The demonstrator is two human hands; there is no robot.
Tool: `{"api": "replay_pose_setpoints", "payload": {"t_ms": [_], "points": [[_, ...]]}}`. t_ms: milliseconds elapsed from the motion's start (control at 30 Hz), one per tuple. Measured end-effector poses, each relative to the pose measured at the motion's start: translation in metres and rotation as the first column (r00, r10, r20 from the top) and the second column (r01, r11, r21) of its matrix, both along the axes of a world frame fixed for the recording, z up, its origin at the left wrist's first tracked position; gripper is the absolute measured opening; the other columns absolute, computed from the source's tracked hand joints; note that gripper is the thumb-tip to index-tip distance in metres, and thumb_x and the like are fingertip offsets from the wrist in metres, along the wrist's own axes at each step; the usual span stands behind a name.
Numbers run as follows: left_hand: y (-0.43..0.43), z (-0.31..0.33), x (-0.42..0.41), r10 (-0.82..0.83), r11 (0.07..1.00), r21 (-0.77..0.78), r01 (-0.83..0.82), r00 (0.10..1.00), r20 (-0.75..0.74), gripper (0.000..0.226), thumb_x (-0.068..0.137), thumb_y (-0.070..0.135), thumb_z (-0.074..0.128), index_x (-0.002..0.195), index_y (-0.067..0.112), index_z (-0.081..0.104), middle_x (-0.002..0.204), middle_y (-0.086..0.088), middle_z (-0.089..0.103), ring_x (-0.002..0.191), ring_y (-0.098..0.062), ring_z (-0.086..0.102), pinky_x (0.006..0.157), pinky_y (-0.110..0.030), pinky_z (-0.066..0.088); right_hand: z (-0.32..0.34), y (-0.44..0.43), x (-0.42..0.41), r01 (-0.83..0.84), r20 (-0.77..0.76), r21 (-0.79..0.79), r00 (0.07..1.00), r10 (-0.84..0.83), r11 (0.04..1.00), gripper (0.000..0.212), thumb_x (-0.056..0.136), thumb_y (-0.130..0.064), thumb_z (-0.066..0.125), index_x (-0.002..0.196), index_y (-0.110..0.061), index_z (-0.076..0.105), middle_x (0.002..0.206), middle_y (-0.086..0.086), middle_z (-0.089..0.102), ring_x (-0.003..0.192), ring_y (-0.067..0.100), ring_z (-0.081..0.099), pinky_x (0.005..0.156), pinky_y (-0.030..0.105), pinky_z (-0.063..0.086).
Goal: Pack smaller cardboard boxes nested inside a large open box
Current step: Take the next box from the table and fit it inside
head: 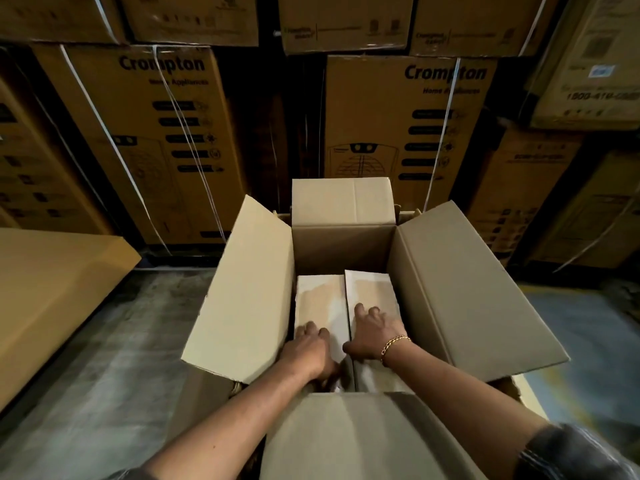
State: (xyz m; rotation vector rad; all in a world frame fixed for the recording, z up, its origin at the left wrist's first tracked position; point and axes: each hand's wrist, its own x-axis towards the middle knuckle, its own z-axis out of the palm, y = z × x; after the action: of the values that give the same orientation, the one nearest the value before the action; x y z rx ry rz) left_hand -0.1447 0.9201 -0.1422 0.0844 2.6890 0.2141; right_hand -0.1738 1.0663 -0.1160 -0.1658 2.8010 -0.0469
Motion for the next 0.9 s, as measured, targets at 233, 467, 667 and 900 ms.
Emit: {"api": "replay_pose_setpoints", "payload": {"t_ms": [233, 467, 667, 900], "points": [[0.019, 0.006, -0.020, 0.018, 0.998, -0.065, -0.016, 0.999, 0.028, 0.110, 0.078, 0.084, 0.051, 0.158, 0.017, 0.014, 0.160, -0.015, 0.022, 0.141, -0.041, 0.028, 0.112, -0.049, 0.034, 0.066, 0.062, -0.004, 0.069, -0.163, -0.102, 0.983, -0.085, 0.992, 0.051, 0.080, -0.026, 0.055, 0.129, -0.014, 0.042, 0.111, 0.012, 0.067, 0.105, 0.037, 0.065, 0.078, 0.040, 0.051], [0.037, 0.005, -0.020, 0.040, 0.988, -0.148, -0.042, 0.999, -0.020, 0.116, 0.081, 0.069, 0.063, 0.160, 0.017, -0.004, 0.167, -0.018, 0.005, 0.146, -0.047, 0.021, 0.111, -0.049, 0.036, 0.058, 0.088, 0.017, 0.131, -0.124, -0.102, 0.982, -0.144, 0.986, 0.047, 0.087, -0.024, 0.056, 0.130, -0.012, 0.044, 0.109, 0.013, 0.067, 0.103, 0.036, 0.066, 0.081, 0.042, 0.054], [0.000, 0.056, -0.007, 0.075, 0.996, -0.012, -0.083, 0.949, -0.305, 0.068, 0.083, 0.028, 0.058, 0.144, 0.007, 0.039, 0.123, -0.016, 0.065, 0.109, -0.036, 0.063, 0.081, -0.038, 0.050, 0.057, 0.095, 0.020, 0.132, -0.153, -0.158, 0.976, -0.156, 0.979, 0.049, 0.089, -0.027, 0.053, 0.136, -0.017, 0.043, 0.108, 0.012, 0.066, 0.100, 0.036, 0.066, 0.080, 0.043, 0.054], [-0.047, 0.086, 0.004, 0.172, 0.985, 0.078, -0.154, 0.854, -0.491, 0.031, 0.091, 0.013, 0.054, 0.122, 0.011, 0.055, 0.105, -0.013, 0.068, 0.095, -0.034, 0.067, 0.074, -0.041, 0.055, 0.066, 0.092, 0.011, 0.092, -0.268, -0.186, 0.953, -0.141, 0.978, 0.060, 0.083, -0.024, 0.056, 0.141, -0.018, 0.040, 0.101, 0.014, 0.066, 0.092, 0.037, 0.066, 0.072, 0.040, 0.052]]}}
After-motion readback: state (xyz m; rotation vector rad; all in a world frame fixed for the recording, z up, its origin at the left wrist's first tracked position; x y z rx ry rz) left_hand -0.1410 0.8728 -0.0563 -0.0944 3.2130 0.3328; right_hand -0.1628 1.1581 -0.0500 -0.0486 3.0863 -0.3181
